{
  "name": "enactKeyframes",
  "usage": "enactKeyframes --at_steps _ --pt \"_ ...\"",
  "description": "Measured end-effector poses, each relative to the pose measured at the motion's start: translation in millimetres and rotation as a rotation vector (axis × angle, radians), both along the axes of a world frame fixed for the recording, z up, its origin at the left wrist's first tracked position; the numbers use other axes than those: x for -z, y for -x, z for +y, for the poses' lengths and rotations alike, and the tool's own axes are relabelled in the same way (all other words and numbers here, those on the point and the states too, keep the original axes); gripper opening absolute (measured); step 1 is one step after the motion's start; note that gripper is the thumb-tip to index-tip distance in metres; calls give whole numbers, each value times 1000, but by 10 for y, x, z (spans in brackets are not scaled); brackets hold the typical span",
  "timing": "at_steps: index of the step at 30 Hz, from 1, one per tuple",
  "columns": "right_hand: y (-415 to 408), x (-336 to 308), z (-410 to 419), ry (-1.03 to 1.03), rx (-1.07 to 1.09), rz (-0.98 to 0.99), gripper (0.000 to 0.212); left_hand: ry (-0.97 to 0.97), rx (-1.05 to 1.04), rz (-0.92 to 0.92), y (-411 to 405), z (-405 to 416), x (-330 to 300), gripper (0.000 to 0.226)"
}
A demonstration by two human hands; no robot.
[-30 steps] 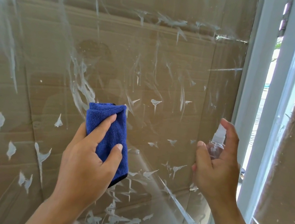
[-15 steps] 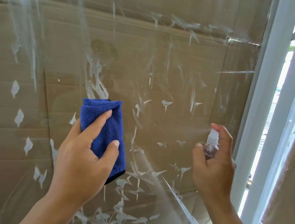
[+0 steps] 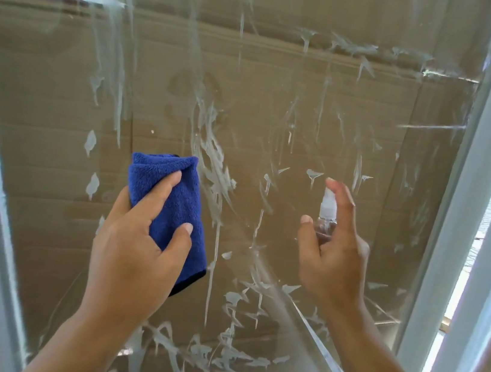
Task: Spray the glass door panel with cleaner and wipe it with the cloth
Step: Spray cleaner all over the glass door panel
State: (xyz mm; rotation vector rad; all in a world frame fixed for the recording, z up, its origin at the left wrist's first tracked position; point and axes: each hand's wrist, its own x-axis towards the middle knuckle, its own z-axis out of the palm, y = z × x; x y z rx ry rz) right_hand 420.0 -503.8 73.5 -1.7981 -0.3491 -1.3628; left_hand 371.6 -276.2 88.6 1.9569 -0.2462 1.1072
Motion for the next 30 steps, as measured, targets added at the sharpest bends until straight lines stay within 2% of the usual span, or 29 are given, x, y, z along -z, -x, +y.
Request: enactKeyframes --at_steps 5,10,14,19,21,25,27,30 --pt "22 -96 209 -4 -31 3 51 5 -24 -15 47 172 -44 65" --pt "168 -177 341 -36 -421 288 67 0 -56 -45 95 324 -72 65" --pt "231 -226 429 -48 -550 364 73 4 -68 -50 110 426 -71 66" --pt "232 -195 569 -31 -420 239 54 15 -63 -61 117 501 -62 66" --pt "225 -204 601 -32 -395 256 50 9 -74 -62 113 530 -62 66" --pt "201 -252 682 -67 -455 375 62 11 -78 -66 117 602 -66 66" --pt "218 -278 742 -13 -401 300 68 14 -76 -68 123 645 -70 65" --pt "214 -308 802 55 -302 85 63 20 -76 -70 132 713 -75 65"
